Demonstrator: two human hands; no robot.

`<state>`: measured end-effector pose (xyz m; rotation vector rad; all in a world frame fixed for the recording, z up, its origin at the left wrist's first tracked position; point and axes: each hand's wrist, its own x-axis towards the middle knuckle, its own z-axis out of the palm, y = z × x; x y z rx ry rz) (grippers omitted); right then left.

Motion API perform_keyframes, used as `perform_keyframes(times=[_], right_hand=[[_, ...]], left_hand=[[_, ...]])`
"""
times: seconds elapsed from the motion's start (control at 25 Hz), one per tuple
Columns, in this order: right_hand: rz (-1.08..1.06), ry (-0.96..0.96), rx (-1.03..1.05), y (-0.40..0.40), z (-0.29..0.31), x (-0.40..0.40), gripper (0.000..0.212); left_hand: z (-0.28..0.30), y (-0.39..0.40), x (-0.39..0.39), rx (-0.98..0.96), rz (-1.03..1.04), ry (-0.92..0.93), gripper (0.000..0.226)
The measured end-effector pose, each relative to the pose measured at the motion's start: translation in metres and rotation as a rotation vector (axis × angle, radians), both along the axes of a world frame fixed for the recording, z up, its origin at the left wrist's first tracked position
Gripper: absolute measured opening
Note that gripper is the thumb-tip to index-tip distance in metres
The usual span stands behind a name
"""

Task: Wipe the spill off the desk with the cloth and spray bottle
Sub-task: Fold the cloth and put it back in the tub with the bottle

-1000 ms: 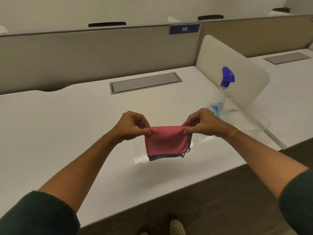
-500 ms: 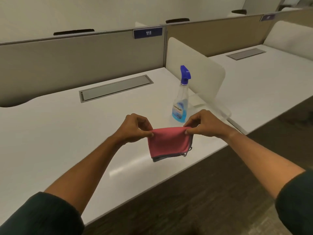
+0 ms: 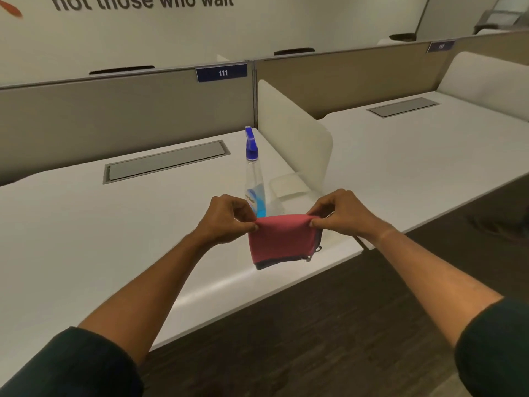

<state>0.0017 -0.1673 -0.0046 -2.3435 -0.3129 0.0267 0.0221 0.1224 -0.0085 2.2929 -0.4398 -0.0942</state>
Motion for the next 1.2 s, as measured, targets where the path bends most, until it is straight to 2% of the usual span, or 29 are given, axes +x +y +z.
perform_keyframes(times=[0.36,0.68,0.84,1.2], right_hand=[[-0.058,-0.116,-0.022,-0.056,0.003,0.052,0.019],[-0.153,-0.281,-0.081,-0.072,-0.005,0.095,0.019],[-0.185,-0.343,-0.024,-0.079,-0.015,0.105,0.021],[-0.017,-0.196,0.01,-0.102,-0.054,0.106,0.019]], left_hand=[[-0.005,-0.067,0.05,-0.001,0.029,-0.167,0.011],[-0.009,-0.098,0.099,-0.086,0.032,-0.201,0.011],[-0.017,-0.111,0.107,-0.133,0.076,-0.243,0.009],[-0.04,-0.116,0.094,-0.03,0.05,-0.126,0.01]])
